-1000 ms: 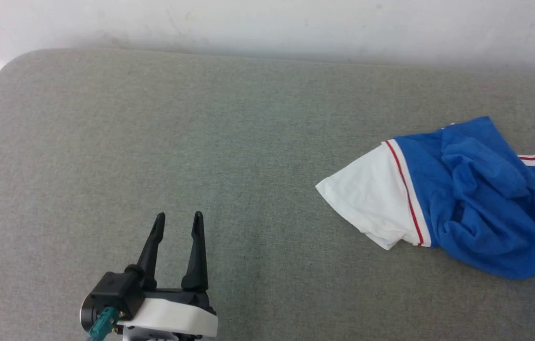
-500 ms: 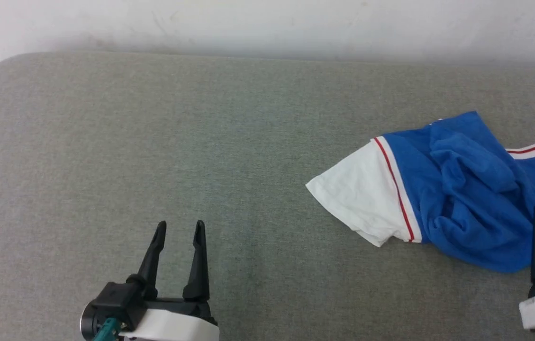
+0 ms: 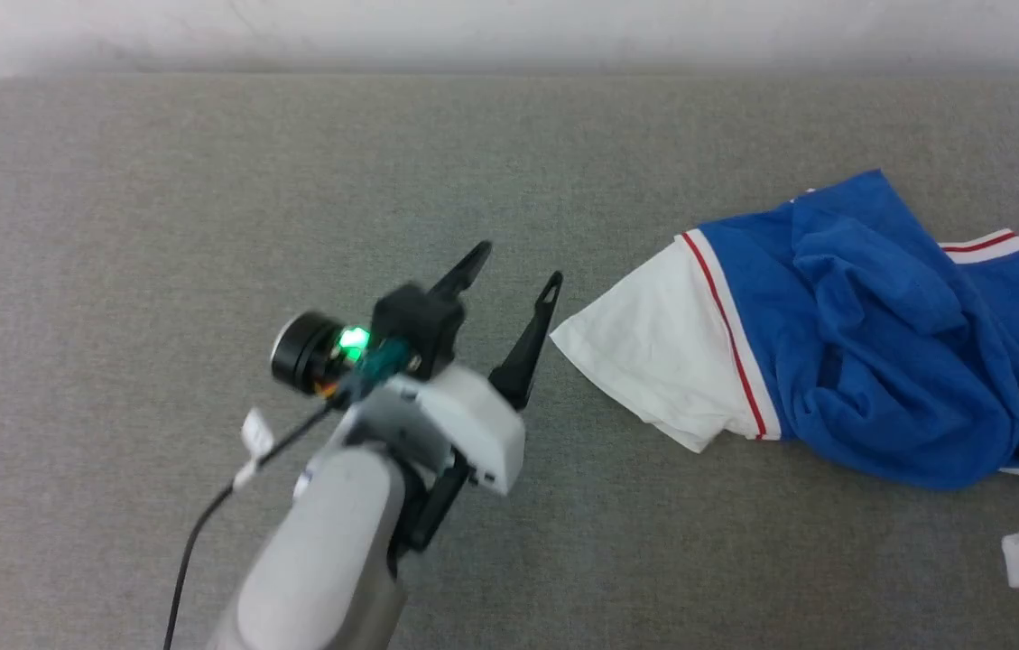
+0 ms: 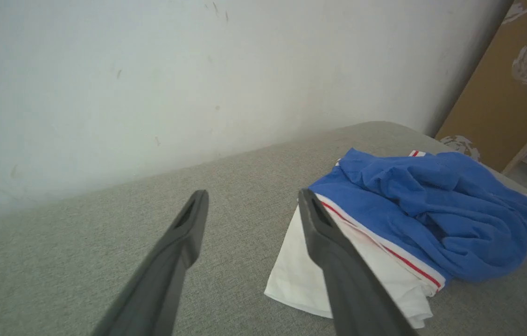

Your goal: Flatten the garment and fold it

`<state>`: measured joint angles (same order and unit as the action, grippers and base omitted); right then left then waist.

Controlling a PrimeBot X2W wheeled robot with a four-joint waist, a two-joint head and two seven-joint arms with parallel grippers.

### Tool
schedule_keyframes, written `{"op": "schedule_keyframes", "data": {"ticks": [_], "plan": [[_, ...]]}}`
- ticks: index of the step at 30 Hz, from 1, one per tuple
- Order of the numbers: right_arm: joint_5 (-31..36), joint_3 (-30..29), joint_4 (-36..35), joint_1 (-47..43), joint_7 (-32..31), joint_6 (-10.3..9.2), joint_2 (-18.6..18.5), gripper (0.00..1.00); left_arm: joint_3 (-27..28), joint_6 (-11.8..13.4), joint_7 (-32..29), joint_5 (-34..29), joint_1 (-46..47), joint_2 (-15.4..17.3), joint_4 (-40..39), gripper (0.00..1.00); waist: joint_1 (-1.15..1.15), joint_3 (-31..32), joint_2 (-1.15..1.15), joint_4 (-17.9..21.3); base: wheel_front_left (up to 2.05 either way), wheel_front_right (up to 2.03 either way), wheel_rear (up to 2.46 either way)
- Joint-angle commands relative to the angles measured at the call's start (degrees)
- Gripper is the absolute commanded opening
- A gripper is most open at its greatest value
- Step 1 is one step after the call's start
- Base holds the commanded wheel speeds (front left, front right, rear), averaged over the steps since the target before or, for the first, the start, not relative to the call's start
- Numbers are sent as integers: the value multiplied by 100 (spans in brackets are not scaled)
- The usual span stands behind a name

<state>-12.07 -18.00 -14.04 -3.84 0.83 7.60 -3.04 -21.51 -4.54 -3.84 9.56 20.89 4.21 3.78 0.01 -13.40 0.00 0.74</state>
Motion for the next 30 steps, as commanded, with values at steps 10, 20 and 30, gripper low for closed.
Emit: {"op": "schedule_keyframes", "data": {"ticks": [10, 20, 30], "plan": [[-113, 239, 165, 265, 30, -11, 16, 100, -445, -179, -1325, 149, 1380, -54, 1666, 100, -1, -677, 0, 579, 0, 0, 0], [-183, 313, 403, 391, 131, -11, 16, 100, -620, -205, -2163, 275, 1518, 24, 2679, 94, -1, -884, 0, 844, 0, 0, 0], [-199, 228, 489, 434, 165, -11, 16, 100, -214, 43, -1891, 713, 1424, 41, 2291, 0, -1, -707, 0, 512, 0, 0, 0]]}}
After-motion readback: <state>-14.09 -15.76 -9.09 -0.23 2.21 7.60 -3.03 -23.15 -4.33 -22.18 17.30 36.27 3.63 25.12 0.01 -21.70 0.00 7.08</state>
